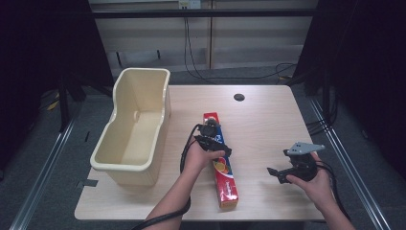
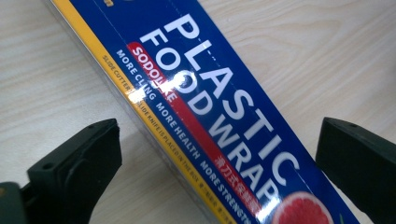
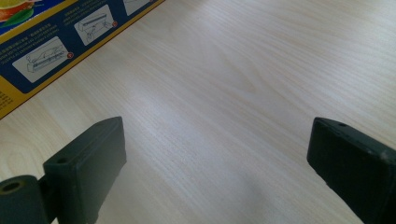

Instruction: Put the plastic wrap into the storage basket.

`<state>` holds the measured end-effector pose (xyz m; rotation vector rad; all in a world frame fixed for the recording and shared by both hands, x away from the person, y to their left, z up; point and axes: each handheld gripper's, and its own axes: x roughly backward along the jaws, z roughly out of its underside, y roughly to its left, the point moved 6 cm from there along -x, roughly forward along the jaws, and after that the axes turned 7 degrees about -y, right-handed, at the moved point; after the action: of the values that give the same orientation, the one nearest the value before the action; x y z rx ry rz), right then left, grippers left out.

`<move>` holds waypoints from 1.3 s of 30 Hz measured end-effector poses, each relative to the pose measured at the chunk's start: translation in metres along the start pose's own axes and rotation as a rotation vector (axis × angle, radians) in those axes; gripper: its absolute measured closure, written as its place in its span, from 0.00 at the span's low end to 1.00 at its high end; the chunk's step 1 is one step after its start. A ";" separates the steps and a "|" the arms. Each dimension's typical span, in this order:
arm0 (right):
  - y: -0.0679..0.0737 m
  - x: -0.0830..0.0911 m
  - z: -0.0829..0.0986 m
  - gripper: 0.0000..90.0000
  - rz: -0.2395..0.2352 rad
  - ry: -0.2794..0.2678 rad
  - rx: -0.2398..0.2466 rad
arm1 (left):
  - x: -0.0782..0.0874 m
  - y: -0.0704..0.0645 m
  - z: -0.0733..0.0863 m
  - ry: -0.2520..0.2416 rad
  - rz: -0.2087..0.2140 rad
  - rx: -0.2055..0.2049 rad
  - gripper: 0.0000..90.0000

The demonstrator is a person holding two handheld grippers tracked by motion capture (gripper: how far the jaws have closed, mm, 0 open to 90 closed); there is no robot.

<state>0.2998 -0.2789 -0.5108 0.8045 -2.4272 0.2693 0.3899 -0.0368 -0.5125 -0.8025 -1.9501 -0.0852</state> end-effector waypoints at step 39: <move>-0.003 0.003 -0.003 0.06 0.000 -0.029 -0.014 | 0.013 0.015 0.007 0.244 -0.119 0.064 0.35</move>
<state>0.3009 -0.2816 -0.5069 0.8075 -2.4529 0.2418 0.3894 -0.0160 -0.5096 -0.6039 -1.7593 -0.1832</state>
